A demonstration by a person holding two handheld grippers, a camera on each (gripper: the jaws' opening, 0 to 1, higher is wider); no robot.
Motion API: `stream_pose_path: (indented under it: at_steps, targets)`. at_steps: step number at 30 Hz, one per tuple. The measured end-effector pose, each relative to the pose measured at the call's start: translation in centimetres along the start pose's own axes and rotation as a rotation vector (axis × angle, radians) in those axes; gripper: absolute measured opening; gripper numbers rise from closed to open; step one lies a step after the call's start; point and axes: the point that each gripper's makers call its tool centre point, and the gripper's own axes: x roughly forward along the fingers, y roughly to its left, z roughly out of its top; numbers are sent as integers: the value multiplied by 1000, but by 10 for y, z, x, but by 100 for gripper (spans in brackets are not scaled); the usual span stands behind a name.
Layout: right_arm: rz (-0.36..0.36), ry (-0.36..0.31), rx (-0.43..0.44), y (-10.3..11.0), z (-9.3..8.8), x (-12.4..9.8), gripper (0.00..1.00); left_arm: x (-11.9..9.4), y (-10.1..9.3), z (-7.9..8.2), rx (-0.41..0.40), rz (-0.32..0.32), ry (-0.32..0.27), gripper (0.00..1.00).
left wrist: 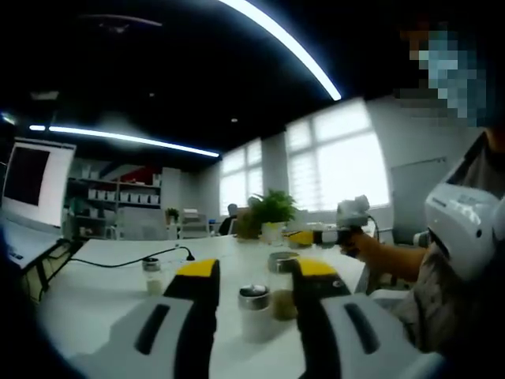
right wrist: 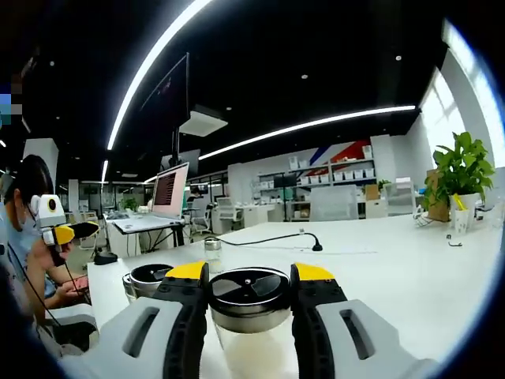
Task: Rotate the seasoning bottle until the label or dispensing opening points toward the visible target arrow and the bottle remains upright within the marked orientation range
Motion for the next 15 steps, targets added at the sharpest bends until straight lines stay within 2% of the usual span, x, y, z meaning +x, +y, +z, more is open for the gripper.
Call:
stream_pose_path:
  at_steps: [15]
  targets:
    - [45, 4, -17, 28, -13, -12, 40, 3, -2, -4, 0, -5, 14, 38]
